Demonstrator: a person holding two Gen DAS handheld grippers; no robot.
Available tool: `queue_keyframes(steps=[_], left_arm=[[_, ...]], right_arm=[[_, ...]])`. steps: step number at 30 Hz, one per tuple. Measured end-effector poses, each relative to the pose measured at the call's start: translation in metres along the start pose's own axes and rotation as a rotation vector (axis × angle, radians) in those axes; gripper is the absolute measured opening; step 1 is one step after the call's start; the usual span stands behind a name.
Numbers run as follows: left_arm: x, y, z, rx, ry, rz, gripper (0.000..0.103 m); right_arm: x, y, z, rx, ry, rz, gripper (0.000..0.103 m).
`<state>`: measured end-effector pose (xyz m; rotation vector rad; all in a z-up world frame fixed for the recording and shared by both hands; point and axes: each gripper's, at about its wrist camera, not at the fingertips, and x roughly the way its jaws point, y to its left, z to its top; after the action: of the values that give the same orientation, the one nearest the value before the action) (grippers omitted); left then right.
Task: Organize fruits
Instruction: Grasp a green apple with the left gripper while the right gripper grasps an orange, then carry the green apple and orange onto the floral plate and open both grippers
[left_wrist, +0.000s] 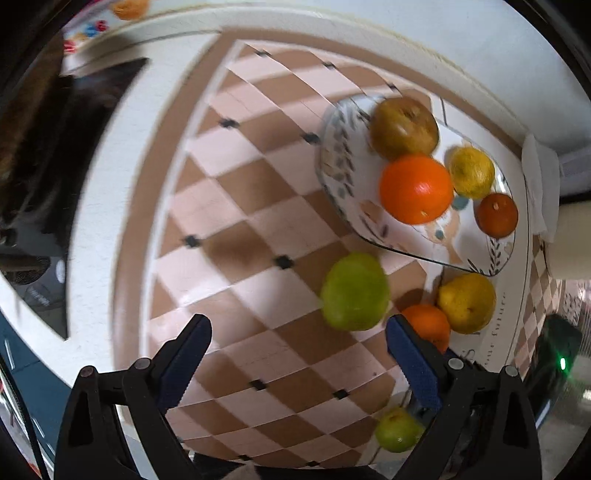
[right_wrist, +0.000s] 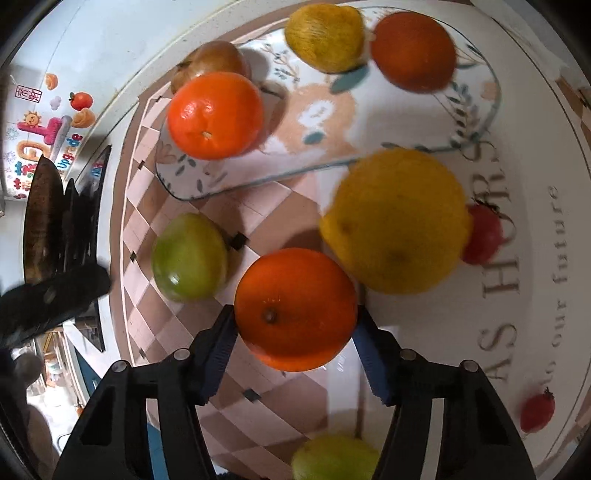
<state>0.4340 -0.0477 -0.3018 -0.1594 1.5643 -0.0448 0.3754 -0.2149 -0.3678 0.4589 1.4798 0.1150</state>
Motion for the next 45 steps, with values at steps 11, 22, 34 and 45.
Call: queue_keyframes(steps=[11, 22, 34, 45], left_arm=[[0.054, -0.045, 0.015, 0.116, 0.099, -0.027, 0.065], [0.053, -0.057, -0.019, 0.188, 0.071, 0.004, 0.052], [0.017, -0.07, -0.03, 0.205, 0.033, -0.073, 0.052], [-0.027, -0.149, 0.035, 0.287, 0.008, -0.187, 0.052]], right_arm=[[-0.018, -0.037, -0.021, 0.005, 0.033, -0.037, 0.065], [-0.015, -0.039, -0.019, -0.003, -0.001, -0.052, 0.067], [-0.052, -0.047, -0.02, 0.015, -0.064, 0.029, 0.065], [-0.118, -0.077, 0.043, 0.074, -0.225, 0.078, 0.065]])
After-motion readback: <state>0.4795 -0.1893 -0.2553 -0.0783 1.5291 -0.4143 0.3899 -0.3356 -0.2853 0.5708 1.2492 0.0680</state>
